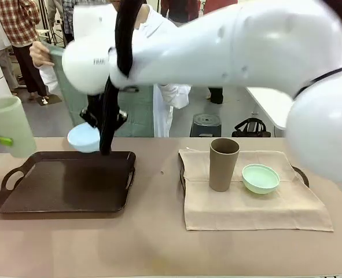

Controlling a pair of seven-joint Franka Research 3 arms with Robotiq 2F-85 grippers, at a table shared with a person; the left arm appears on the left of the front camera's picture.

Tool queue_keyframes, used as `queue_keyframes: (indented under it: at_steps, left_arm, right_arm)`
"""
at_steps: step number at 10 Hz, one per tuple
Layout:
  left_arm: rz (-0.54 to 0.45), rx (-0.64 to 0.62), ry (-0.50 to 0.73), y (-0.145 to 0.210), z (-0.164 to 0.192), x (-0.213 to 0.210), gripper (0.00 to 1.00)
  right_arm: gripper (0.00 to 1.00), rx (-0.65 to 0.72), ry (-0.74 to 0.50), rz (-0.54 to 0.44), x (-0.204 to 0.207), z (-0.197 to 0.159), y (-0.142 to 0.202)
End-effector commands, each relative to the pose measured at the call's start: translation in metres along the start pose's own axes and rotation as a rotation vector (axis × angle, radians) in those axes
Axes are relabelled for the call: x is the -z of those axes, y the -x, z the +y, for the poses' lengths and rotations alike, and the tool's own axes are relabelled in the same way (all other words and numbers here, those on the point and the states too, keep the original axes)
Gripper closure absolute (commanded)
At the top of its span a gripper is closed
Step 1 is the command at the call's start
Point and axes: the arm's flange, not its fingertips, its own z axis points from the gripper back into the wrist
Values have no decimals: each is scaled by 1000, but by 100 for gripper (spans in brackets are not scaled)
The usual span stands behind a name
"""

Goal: Set up a tray with a mat and arrange the tableware.
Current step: Pick up the Picnic Bowl and Reusable plastic cup from the Handle tray in front of the human's position and hold them in the air.

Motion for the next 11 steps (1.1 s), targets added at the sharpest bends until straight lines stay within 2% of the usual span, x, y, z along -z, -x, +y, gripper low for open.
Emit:
queue_keyframes:
  at_steps: [1,3,4,5,6,11]
  left_arm:
    - [15,30,-28,-43,-19,-12,72]
    - [22,73,-54,-82,-34,-24,72]
    - [29,72,-66,-90,-36,-29,72]
    - [35,57,-75,-90,-37,-35,72]
    - [20,97,-58,-92,-30,-33,72]
    - [20,97,-58,-92,-30,-33,72]
  right_arm:
    - [100,39,75,-46,-42,-24,35]
    - [100,47,86,-71,-91,-19,48]
    - [100,41,76,-91,-106,-15,54]
    - [100,34,64,-93,-108,-14,53]
    - [100,20,50,-52,-110,-22,49]
    - [100,20,50,-52,-110,-22,49]
